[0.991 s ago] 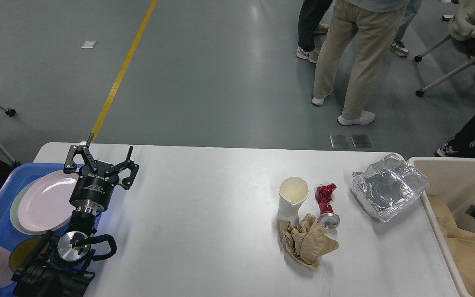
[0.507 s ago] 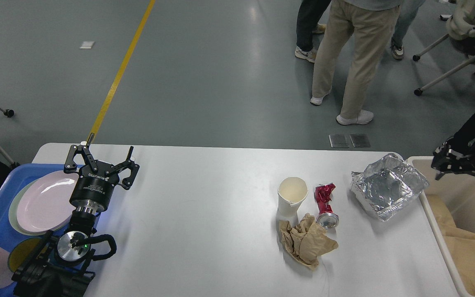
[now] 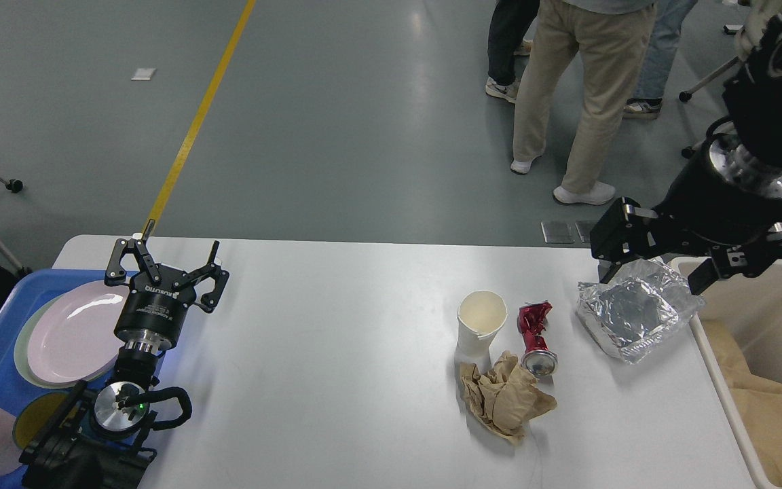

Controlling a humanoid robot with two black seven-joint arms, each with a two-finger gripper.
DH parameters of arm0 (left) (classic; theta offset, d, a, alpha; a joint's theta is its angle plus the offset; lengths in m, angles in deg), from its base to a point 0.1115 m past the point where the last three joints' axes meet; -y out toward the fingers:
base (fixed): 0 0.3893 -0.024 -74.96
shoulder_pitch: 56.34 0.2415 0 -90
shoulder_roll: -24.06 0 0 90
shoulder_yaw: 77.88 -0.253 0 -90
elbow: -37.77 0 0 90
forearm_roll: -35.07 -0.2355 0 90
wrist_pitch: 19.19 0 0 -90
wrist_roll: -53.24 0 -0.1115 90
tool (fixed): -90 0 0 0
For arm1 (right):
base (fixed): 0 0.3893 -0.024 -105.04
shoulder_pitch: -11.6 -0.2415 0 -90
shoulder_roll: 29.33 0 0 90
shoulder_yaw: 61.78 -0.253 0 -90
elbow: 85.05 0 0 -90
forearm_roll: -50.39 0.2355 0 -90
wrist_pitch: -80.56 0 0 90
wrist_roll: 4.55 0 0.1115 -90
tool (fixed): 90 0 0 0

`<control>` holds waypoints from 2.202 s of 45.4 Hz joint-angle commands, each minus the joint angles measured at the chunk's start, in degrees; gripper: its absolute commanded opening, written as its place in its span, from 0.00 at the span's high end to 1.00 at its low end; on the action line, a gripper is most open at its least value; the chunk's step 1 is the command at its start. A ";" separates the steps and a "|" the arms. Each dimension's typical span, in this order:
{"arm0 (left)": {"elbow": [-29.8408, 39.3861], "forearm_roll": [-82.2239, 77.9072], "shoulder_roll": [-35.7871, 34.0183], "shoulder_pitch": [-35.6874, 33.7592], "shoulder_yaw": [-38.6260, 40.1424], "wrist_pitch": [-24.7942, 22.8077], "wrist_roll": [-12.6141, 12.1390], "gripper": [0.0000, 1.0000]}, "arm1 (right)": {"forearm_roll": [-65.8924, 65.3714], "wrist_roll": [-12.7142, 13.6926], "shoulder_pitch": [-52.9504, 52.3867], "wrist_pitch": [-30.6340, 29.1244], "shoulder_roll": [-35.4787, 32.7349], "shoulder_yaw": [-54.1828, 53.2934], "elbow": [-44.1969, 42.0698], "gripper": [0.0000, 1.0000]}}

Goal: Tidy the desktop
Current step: 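Lower the right gripper onto the crumpled silver foil and close, then drag the silver foil with the right gripper toward the white bin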

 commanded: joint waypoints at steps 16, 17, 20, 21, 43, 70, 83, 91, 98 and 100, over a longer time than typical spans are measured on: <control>0.00 0.00 0.00 -0.09 0.07 -0.01 0.01 0.03 | 0.84 -0.05 -1.81 10.10 -2.21 0.35 6.44 0.05; 0.00 0.00 0.00 -0.09 0.07 -0.01 -0.08 0.03 | 0.84 -0.05 -1.02 10.18 -2.29 0.44 6.26 0.05; 0.00 0.00 0.00 -0.09 0.07 -0.01 -0.08 0.03 | 0.75 0.04 1.88 10.89 -2.30 0.53 5.38 0.05; 0.00 0.00 0.00 -0.09 0.07 -0.01 0.01 0.03 | 0.75 0.04 2.67 10.97 -2.30 0.53 4.86 0.05; 0.00 0.00 0.00 -0.09 0.07 -0.01 -0.08 0.03 | 4.79 0.12 27.01 23.54 -7.83 0.00 -8.23 0.06; 0.00 0.00 0.00 -0.01 -0.02 -0.01 -0.08 0.03 | 10.60 0.04 67.53 39.01 -5.81 -7.90 -44.01 0.04; 0.00 0.00 0.00 -0.09 0.07 -0.01 0.01 0.03 | 10.60 0.04 82.13 40.07 -2.83 -20.65 -61.41 0.04; 0.00 0.00 0.00 -0.09 0.07 -0.01 -0.08 0.03 | 10.51 0.04 87.31 40.07 0.42 -24.17 -69.14 0.04; 0.00 0.00 0.00 -0.09 -0.02 -0.01 -0.08 0.03 | 10.16 0.12 90.13 40.24 2.97 -23.99 -73.72 0.05; 0.00 0.00 0.00 -0.09 0.07 -0.01 0.01 0.03 | 10.16 0.12 90.92 40.24 3.41 -23.99 -74.60 0.05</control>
